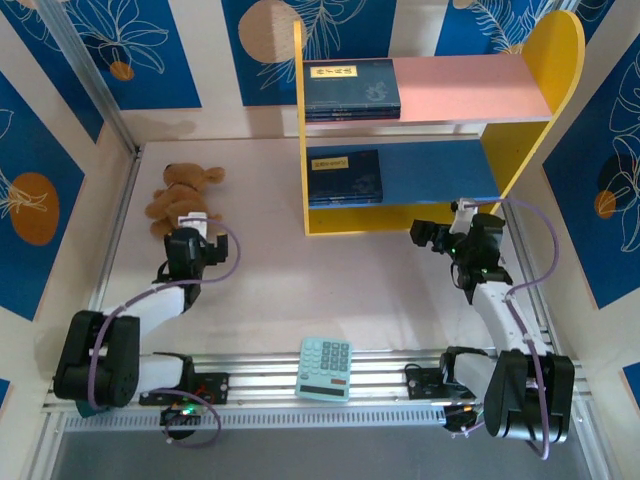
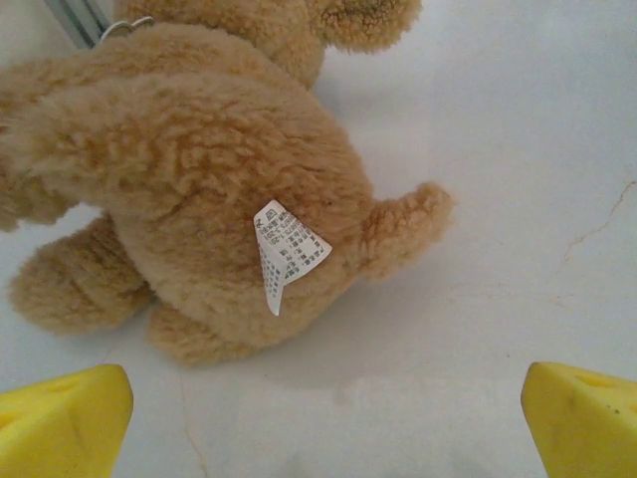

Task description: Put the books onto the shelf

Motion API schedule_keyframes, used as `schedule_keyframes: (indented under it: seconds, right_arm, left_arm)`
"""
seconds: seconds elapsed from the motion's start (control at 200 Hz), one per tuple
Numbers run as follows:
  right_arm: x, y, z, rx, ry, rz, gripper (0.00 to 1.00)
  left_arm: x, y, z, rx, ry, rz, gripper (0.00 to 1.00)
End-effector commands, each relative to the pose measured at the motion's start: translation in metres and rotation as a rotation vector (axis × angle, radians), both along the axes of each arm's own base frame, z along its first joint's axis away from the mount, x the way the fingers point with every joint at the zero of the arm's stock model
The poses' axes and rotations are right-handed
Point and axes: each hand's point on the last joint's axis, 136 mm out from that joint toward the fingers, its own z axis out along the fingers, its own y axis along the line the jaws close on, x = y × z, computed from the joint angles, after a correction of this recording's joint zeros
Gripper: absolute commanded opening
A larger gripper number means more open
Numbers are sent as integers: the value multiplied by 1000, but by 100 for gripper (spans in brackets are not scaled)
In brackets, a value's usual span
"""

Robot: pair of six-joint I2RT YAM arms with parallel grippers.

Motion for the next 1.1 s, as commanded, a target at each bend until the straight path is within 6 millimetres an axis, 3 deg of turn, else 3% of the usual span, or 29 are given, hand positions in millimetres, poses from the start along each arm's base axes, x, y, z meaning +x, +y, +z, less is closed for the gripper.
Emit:
schedule_keyframes:
  seconds: [0.0, 0.195, 0.315, 0.395, 0.415, 1.096]
  right_arm:
    - [16, 7, 21, -26, -163, 64, 99]
    - [28, 11, -20, -14, -161, 108, 99]
    - [32, 13, -43, 13, -185, 135, 99]
    - [34, 36, -56, -44, -165, 237, 99]
    - [37, 43, -55, -59, -178, 254, 99]
    - [40, 36, -57, -71, -159, 208, 99]
  left_arm:
    - [19, -3, 32, -35, -187, -54, 100]
    - [19, 8, 9, -97, -215, -34, 100]
    - [20, -1, -1, -94, -265, -97, 100]
    - [25, -3, -10, -98, -175, -103, 100]
    - [29, -2, -11, -96, -167, -94, 100]
    - [33, -12, -11, -89, -148, -146, 100]
